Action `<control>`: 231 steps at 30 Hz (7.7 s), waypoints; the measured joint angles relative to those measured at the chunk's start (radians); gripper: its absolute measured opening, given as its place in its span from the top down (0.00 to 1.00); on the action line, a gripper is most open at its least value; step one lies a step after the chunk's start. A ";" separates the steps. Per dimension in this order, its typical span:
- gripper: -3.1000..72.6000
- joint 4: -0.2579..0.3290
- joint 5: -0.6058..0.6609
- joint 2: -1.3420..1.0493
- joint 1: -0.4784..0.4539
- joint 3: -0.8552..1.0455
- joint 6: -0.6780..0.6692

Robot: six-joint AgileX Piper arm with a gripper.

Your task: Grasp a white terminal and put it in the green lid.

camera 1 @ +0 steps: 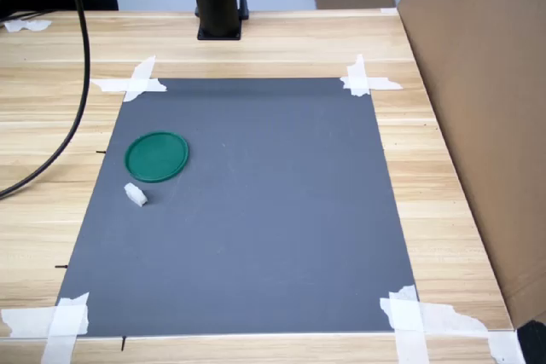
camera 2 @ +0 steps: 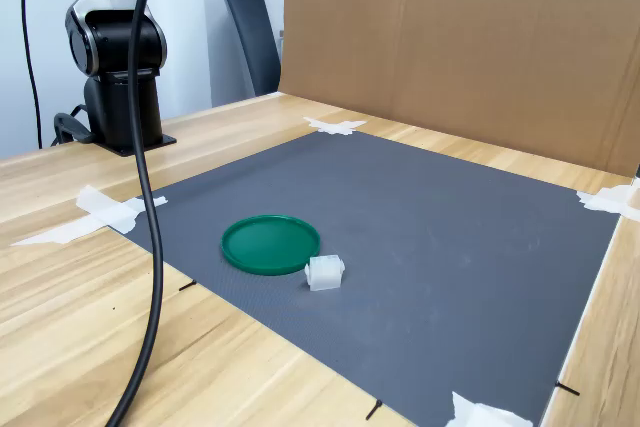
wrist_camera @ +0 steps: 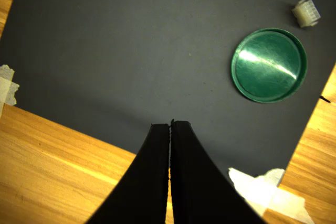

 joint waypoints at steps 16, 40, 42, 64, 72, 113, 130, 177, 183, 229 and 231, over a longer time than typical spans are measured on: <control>0.99 -0.136 0.094 0.366 0.000 -0.357 0.040; 0.99 -0.265 0.025 0.577 -0.150 -0.373 -0.244; 0.99 -0.270 -0.012 0.580 -0.119 -0.373 -0.219; 0.95 -0.343 -0.049 0.741 -0.080 -0.491 -0.589; 0.59 -0.366 -0.048 0.808 -0.071 -0.492 -0.540; 0.24 -0.332 -0.259 0.878 -0.070 -0.323 -0.594; 0.24 -0.294 -0.326 0.892 -0.069 -0.318 -0.587; 0.84 -0.273 -0.353 0.939 -0.067 -0.318 -0.511; 0.84 -0.256 -0.335 0.932 -0.067 -0.319 -0.466; 0.68 -0.309 -0.444 0.696 -0.067 -0.001 -0.360; 0.60 -0.309 -0.444 0.696 -0.067 -0.001 -0.361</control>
